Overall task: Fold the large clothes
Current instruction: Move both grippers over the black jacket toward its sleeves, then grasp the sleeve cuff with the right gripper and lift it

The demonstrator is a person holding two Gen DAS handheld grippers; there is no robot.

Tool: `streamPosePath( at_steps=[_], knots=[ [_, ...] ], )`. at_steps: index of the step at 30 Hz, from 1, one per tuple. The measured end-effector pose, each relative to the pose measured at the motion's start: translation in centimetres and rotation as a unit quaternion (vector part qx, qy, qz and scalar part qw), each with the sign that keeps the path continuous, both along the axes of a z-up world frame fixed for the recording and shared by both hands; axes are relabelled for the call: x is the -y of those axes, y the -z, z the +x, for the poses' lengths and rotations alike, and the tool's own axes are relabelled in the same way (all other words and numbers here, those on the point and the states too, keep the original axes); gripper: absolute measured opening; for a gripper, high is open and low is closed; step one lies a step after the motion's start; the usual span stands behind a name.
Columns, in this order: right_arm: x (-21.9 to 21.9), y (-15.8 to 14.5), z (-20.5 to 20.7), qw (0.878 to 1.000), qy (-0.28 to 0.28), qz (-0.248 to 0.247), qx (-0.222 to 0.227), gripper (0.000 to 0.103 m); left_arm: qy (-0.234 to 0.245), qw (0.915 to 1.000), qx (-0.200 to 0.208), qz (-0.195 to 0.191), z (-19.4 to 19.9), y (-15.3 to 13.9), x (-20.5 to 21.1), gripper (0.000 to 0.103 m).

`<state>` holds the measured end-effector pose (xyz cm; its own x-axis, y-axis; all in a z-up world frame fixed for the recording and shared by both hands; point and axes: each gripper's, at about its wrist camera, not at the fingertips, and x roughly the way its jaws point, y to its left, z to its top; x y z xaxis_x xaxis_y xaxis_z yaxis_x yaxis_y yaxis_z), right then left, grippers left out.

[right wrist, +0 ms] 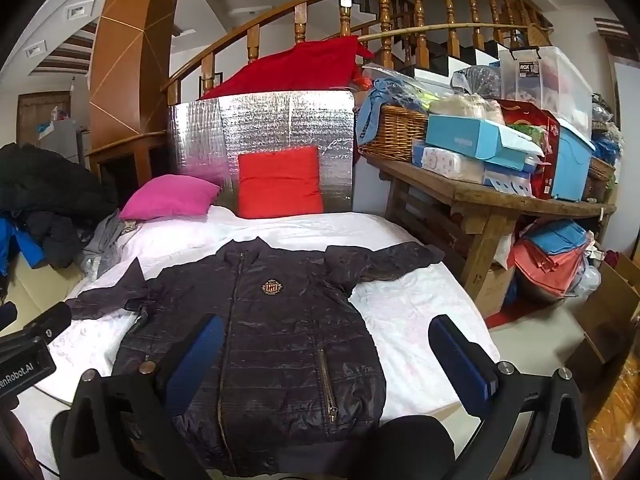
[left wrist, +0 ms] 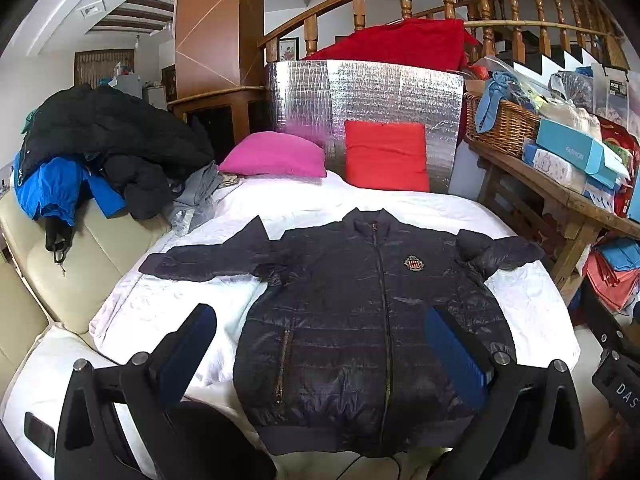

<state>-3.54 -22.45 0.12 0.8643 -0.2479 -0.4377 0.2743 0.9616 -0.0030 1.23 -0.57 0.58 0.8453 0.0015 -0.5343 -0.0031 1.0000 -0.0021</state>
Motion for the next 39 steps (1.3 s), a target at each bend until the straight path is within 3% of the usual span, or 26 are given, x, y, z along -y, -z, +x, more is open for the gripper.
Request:
streamPosePath(
  at_steps=[7, 11, 21, 29, 34, 39],
  knots=[
    [1.5, 1.1, 0.7, 1.000, 0.010, 0.008, -0.013, 0.103, -0.013, 0.9999, 0.000, 0.003, 3.0, 0.7, -0.2, 0.103],
    [2.3, 2.0, 4.1, 1.000, 0.014, 0.014, -0.015, 0.103, -0.031, 0.9993, 0.011, 0.018, 5.7, 1.3, -0.4, 0.103],
    [8.1, 3.5, 11.4, 0.994, 0.044, 0.093, -0.027, 0.103, -0.042, 0.9988, -0.015, 0.019, 15.7, 4.6, 0.6, 0.103],
    [9.5, 4.5, 15.7, 0.996, 0.064, 0.065, -0.015, 0.103, -0.062, 0.9979, -0.001, 0.020, 21.5, 6.3, 1.3, 0.103],
    [12.3, 5.1, 18.4, 0.993, 0.080, 0.085, -0.010, 0.103, -0.082, 0.9957, -0.004, 0.043, 24.7, 9.7, 1.2, 0.103],
    [16.7, 5.9, 21.7, 0.987, 0.115, 0.109, 0.002, 0.103, -0.073, 0.9926, -0.053, 0.082, 28.2, 14.1, 1.0, 0.103]
  ],
)
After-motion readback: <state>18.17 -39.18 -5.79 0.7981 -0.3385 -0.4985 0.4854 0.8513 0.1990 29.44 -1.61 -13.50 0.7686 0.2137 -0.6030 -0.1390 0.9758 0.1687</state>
